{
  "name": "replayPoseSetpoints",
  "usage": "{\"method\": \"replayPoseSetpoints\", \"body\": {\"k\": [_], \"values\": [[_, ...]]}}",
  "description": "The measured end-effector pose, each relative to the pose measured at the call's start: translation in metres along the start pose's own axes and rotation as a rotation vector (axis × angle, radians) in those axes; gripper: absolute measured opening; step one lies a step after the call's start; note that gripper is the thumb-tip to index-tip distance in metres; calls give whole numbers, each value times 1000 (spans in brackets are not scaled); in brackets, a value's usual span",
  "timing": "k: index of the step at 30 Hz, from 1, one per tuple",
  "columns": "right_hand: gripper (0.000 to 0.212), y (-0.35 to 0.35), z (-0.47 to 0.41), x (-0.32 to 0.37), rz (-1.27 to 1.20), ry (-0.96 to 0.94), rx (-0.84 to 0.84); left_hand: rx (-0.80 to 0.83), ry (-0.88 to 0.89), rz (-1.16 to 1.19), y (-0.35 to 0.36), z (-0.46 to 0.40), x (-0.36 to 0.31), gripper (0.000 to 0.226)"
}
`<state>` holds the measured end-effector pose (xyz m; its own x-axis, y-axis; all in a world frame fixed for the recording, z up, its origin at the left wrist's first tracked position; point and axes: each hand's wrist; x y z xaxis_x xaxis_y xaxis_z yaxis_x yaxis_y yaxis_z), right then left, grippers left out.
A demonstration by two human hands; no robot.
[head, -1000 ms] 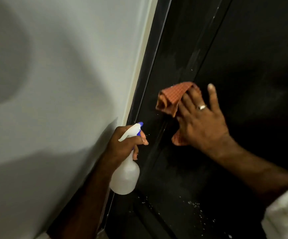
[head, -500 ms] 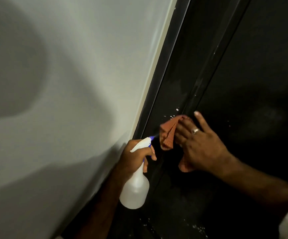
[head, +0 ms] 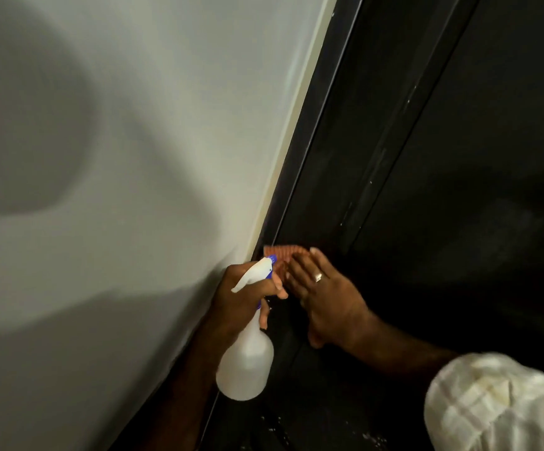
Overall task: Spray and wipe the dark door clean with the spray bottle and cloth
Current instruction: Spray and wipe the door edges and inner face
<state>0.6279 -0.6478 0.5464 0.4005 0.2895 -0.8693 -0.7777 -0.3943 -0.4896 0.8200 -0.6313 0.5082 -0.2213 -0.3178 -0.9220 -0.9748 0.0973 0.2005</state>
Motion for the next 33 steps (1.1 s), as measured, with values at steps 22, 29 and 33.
{"method": "replayPoseSetpoints", "body": {"k": [22, 29, 33], "values": [[95, -13, 42, -12, -26, 257, -99, -36, -67, 2, -9, -7, 17, 42], [70, -26, 61, -60, -79, 88, -194, -41, -64, 23, 1, -5, 10, 29], [67, -55, 56, -112, -56, 357, -407, -33, -58, 35, 10, -9, 9, 24]]}}
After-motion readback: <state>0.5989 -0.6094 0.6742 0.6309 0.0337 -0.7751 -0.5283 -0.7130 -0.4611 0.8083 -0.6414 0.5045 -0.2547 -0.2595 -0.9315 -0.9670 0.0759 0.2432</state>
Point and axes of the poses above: each hand's wrist, its own z-axis away from the middle knuckle, its own y-axis out of the palm, x = y × z, and after that the axes turned 7 degrees about -x, right-handed
